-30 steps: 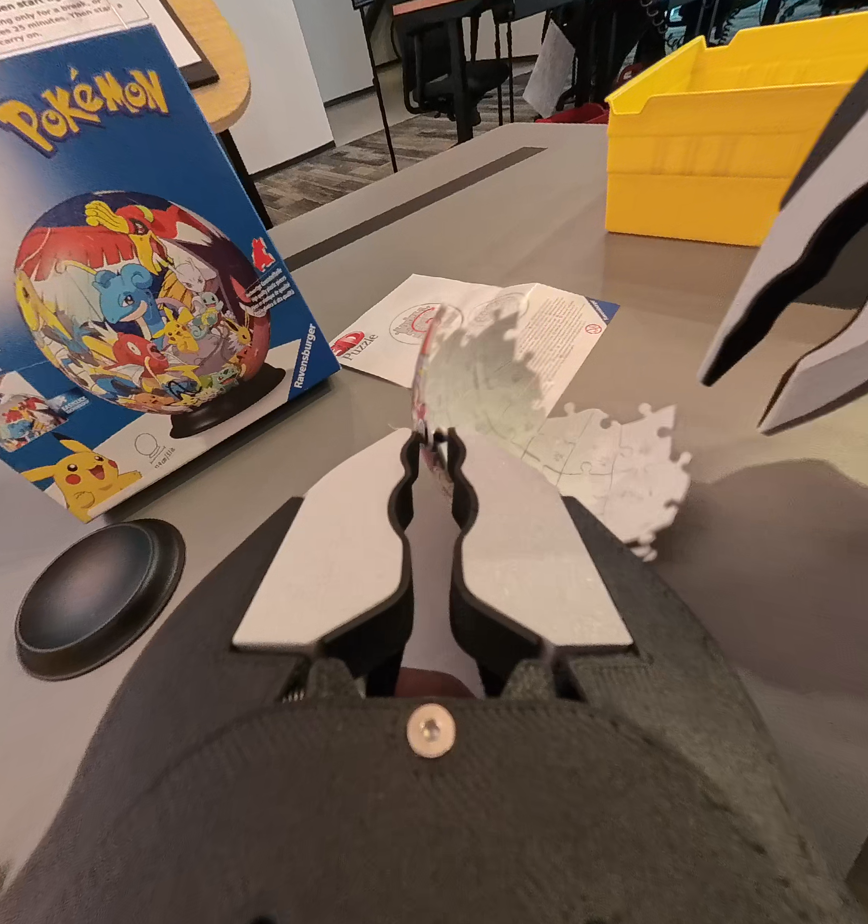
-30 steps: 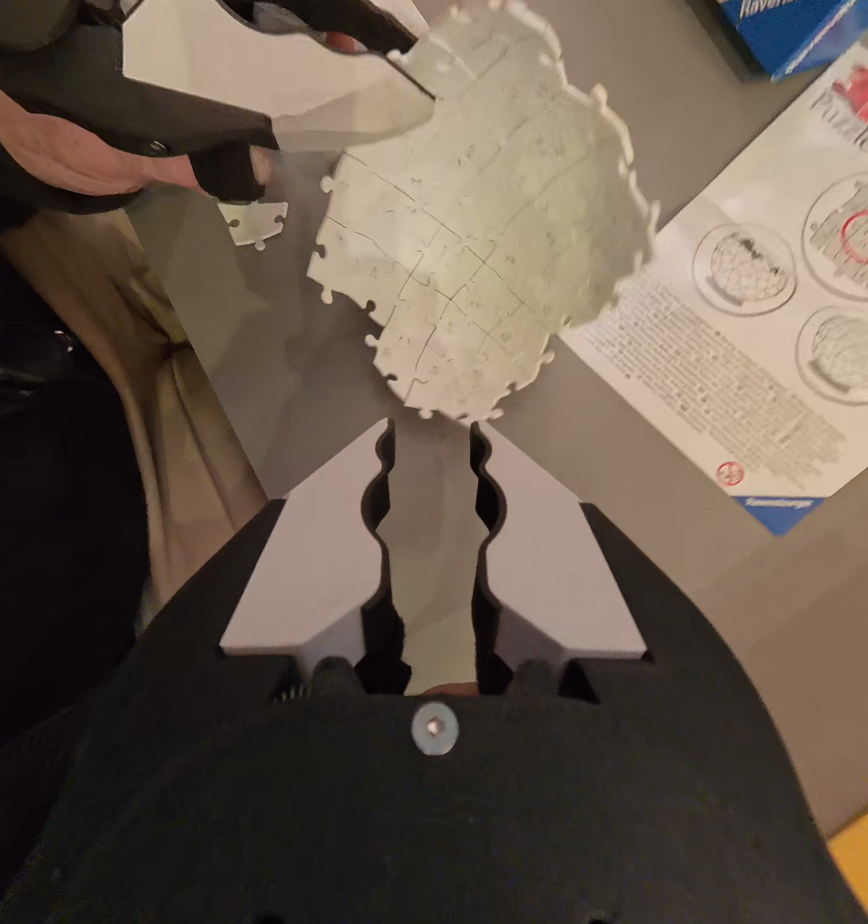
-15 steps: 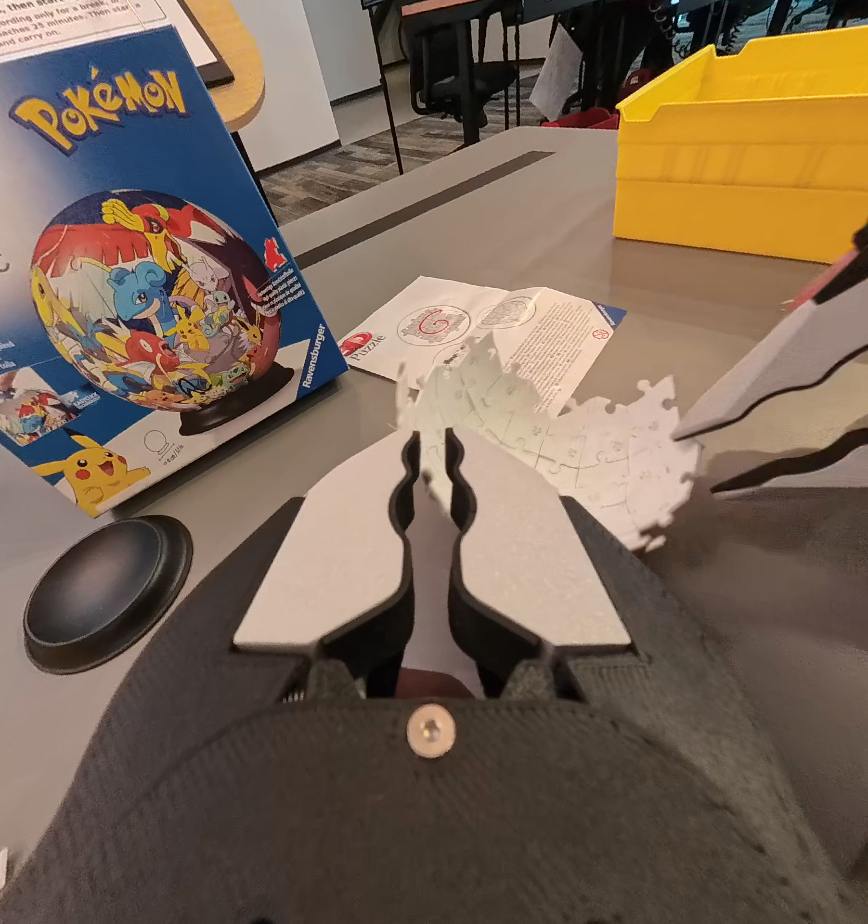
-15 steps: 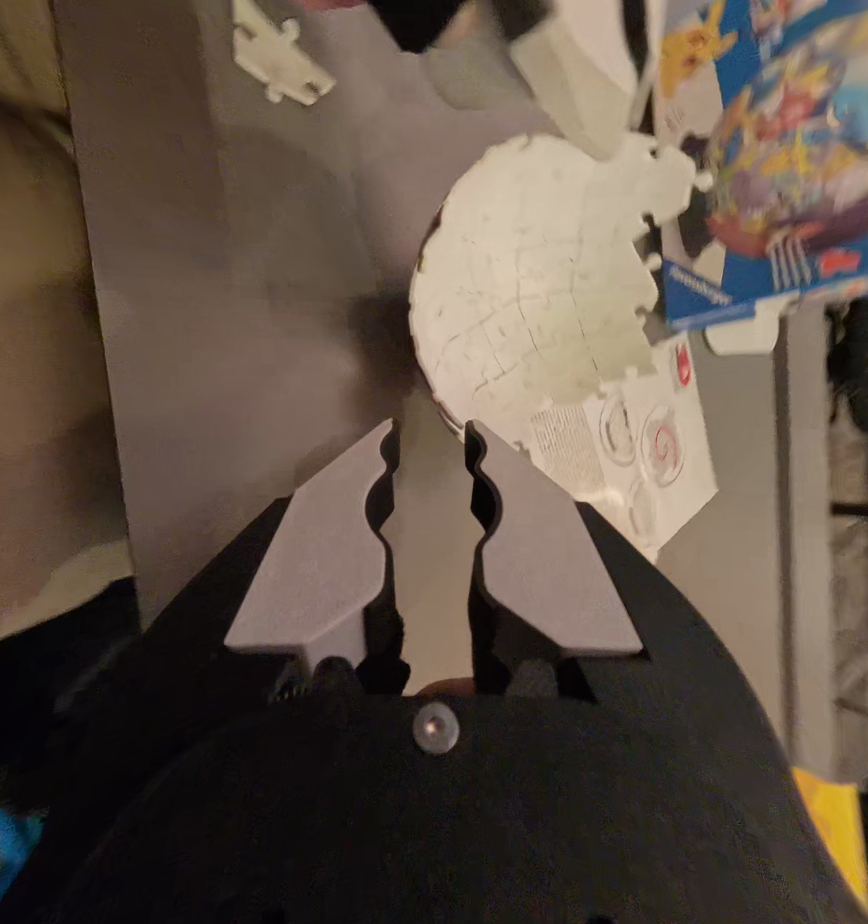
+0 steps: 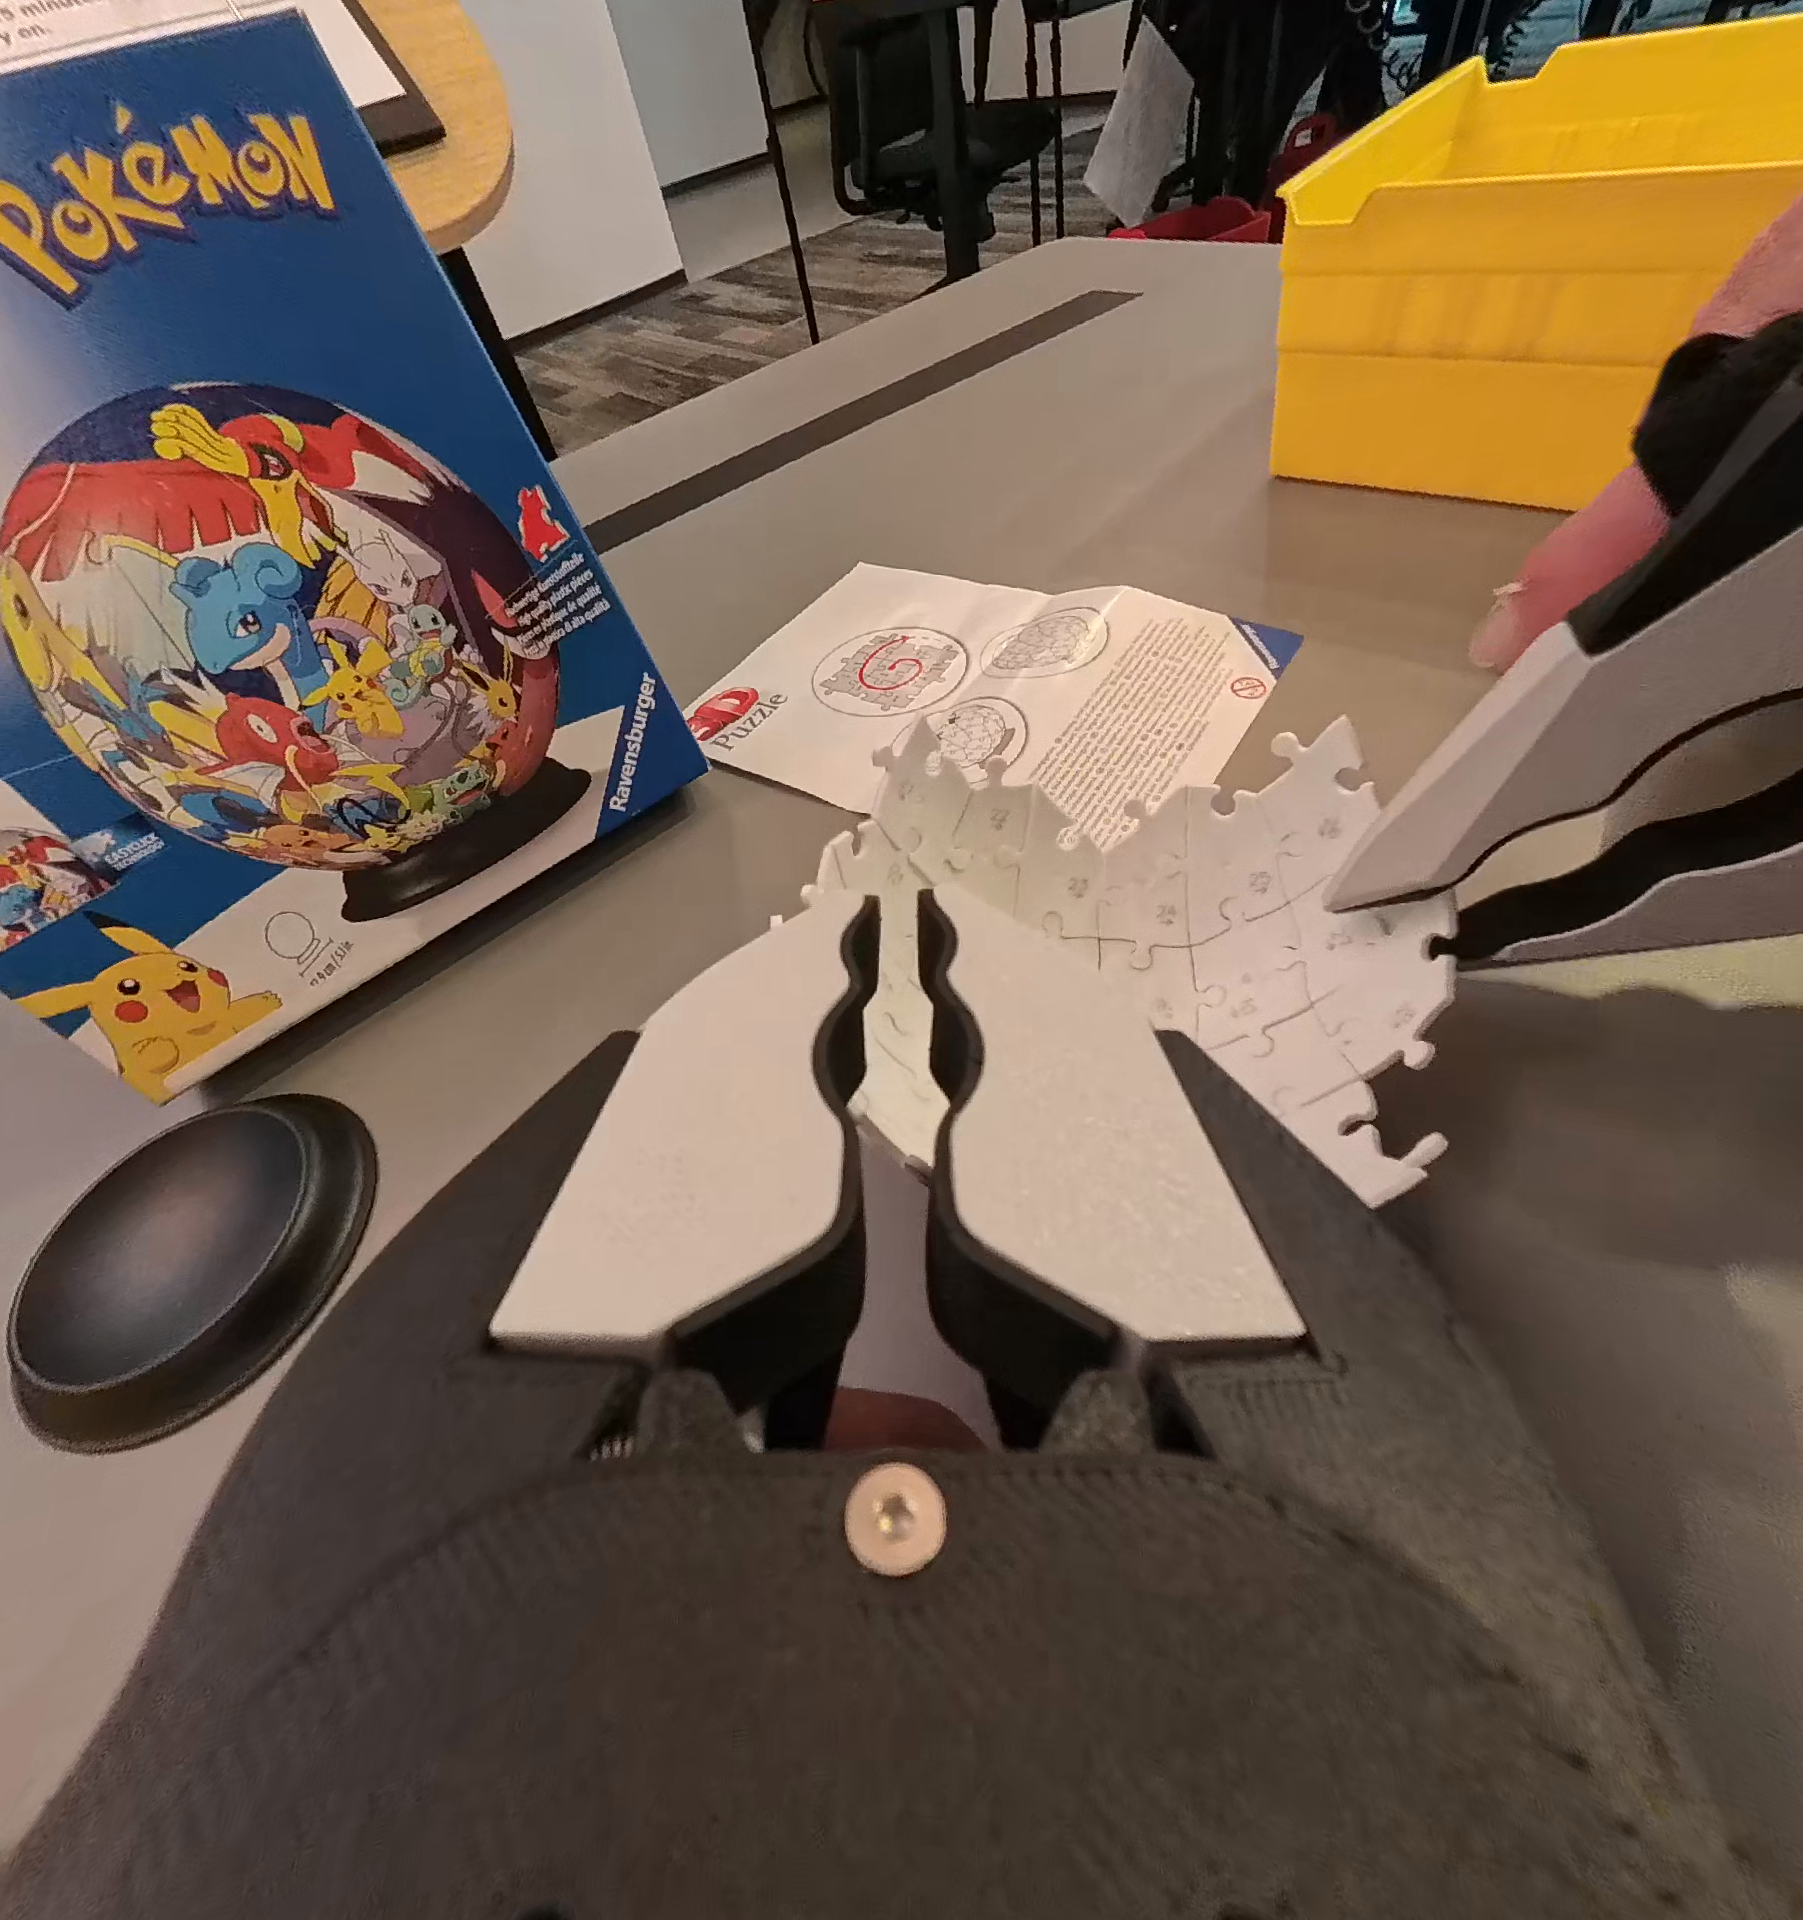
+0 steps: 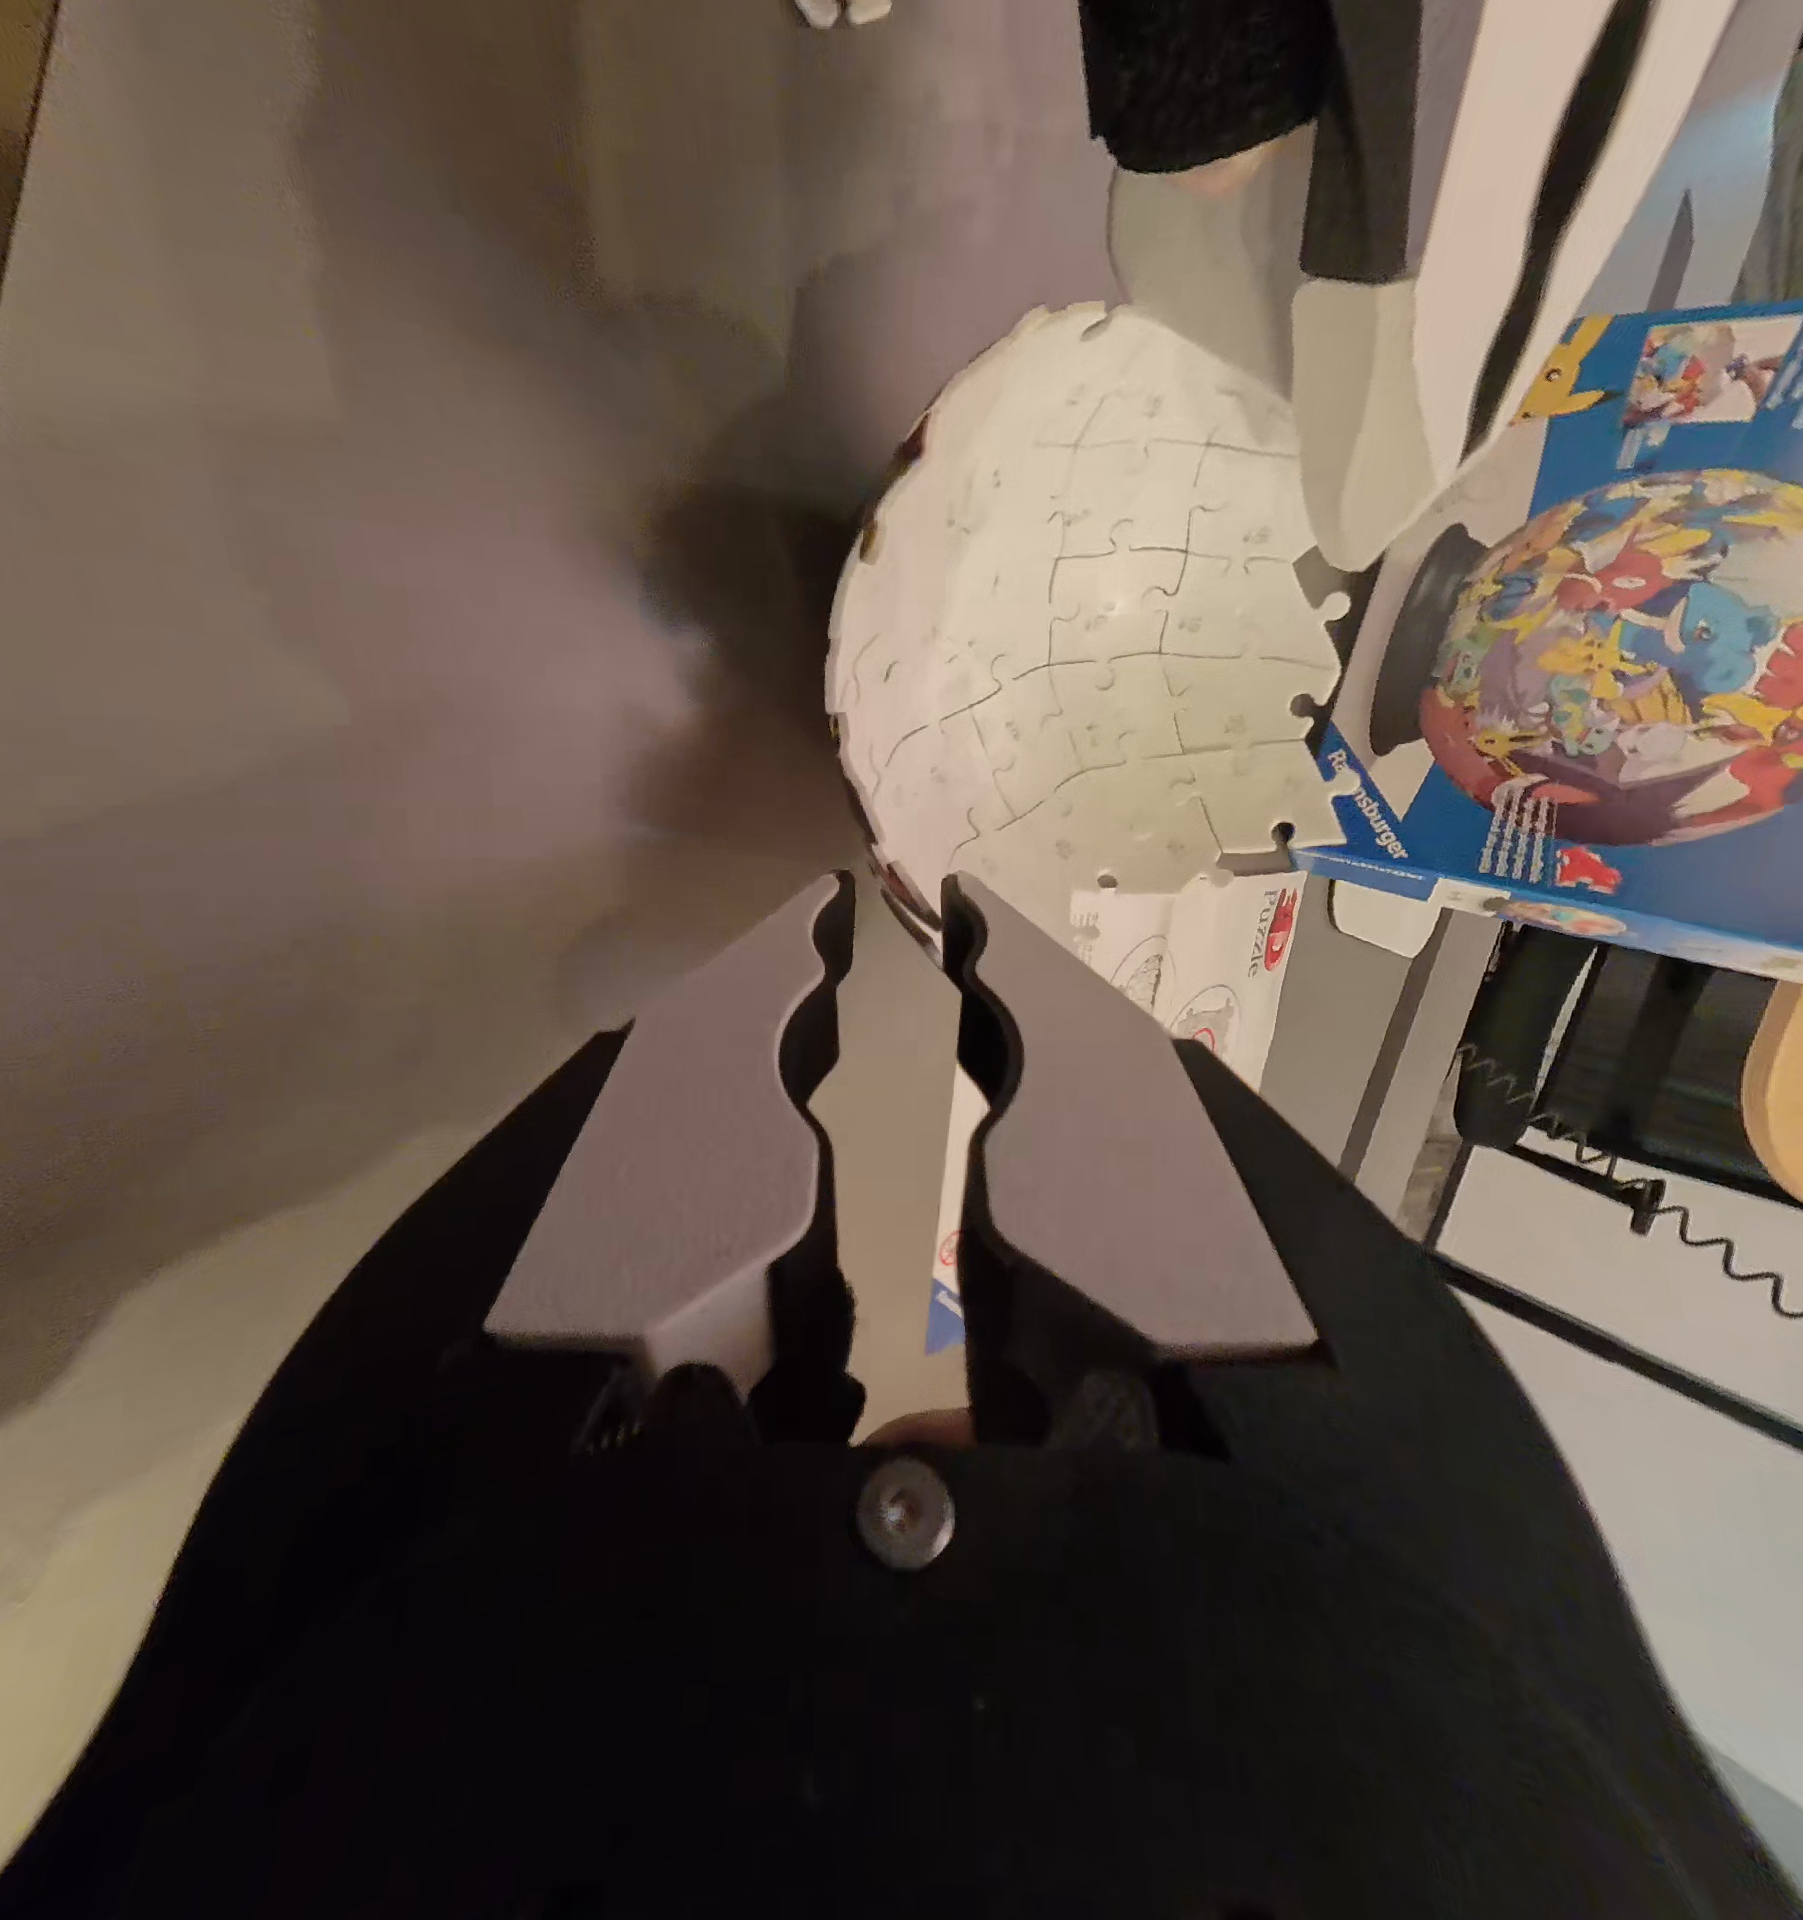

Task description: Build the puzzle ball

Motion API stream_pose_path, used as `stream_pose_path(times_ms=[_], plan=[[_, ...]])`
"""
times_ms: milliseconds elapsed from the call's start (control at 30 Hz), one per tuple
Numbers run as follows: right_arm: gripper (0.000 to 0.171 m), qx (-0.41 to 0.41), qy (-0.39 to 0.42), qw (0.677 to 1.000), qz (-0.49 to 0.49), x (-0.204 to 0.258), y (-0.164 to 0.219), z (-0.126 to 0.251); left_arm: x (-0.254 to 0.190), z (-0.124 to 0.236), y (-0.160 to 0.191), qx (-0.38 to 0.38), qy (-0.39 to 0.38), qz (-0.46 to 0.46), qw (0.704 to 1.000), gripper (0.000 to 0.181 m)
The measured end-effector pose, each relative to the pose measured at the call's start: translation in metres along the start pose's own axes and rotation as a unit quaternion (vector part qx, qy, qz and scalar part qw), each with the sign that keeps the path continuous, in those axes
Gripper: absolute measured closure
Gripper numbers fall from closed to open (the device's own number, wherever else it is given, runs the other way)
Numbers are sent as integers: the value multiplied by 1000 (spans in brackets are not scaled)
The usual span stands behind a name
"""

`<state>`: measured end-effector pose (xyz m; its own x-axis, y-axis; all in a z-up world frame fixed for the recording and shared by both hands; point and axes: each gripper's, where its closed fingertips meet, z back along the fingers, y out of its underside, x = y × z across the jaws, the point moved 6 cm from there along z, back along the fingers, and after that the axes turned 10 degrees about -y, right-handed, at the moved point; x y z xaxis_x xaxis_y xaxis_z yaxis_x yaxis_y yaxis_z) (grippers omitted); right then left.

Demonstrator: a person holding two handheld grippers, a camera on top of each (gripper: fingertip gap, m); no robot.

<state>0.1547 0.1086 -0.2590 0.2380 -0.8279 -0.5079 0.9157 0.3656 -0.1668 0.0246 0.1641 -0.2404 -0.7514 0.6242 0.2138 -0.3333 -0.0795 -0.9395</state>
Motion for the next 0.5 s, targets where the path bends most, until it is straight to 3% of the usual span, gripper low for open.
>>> stream_pose_path(times_ms=[500], plan=[[171,46,-113,983,136,-3,-10,-5,1,-6,-5,-6,12,-12,1000,177]])
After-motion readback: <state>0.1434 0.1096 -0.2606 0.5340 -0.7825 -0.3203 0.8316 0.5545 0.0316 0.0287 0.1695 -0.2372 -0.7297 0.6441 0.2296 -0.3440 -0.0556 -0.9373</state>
